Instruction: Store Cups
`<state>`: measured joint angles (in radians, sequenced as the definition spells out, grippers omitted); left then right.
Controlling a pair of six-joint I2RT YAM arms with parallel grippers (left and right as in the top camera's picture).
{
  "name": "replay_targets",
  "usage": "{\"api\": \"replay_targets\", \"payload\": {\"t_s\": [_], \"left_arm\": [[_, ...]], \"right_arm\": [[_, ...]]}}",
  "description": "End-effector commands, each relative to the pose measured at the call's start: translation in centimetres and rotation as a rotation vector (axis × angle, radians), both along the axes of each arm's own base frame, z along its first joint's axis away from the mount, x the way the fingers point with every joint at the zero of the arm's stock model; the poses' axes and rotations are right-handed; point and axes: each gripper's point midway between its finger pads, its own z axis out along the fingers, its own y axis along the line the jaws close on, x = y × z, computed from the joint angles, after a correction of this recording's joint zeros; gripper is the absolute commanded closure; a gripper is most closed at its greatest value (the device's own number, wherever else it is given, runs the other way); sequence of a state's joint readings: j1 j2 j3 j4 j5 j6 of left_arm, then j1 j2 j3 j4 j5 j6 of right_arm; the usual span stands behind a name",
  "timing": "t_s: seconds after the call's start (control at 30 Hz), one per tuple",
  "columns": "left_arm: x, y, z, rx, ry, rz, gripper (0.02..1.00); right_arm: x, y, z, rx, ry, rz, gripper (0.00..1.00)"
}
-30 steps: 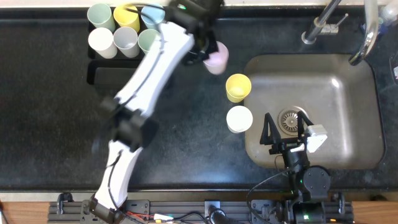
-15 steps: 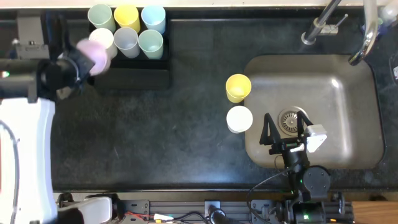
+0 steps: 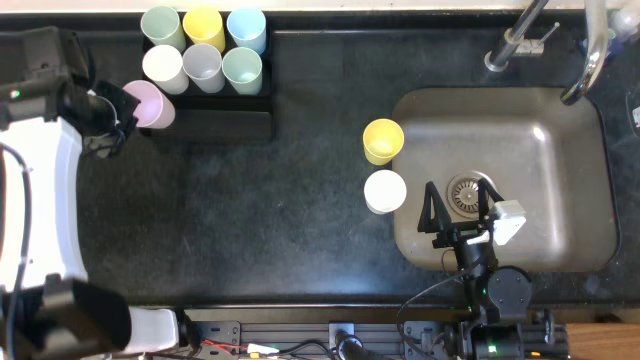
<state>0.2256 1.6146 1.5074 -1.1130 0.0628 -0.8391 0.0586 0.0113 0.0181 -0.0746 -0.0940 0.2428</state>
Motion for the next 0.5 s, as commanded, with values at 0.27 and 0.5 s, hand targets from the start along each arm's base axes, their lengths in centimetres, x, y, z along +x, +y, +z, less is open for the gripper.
{"api": "replay_targets", "payload": {"t_s": [0.27,0.5], "left_arm": [[2.2,0.3,-2.6,-0.044,0.044,0.003,0.982],[2.6,1.0,-4.0,-0.018,0.075,0.014,0.982]], "right_arm": [[0.1,-0.1,-0.3,0.004,0.001,-0.004,0.003],[0.1,-0.1,-0.3,0.004,0.001,-0.004,0.005]]}}
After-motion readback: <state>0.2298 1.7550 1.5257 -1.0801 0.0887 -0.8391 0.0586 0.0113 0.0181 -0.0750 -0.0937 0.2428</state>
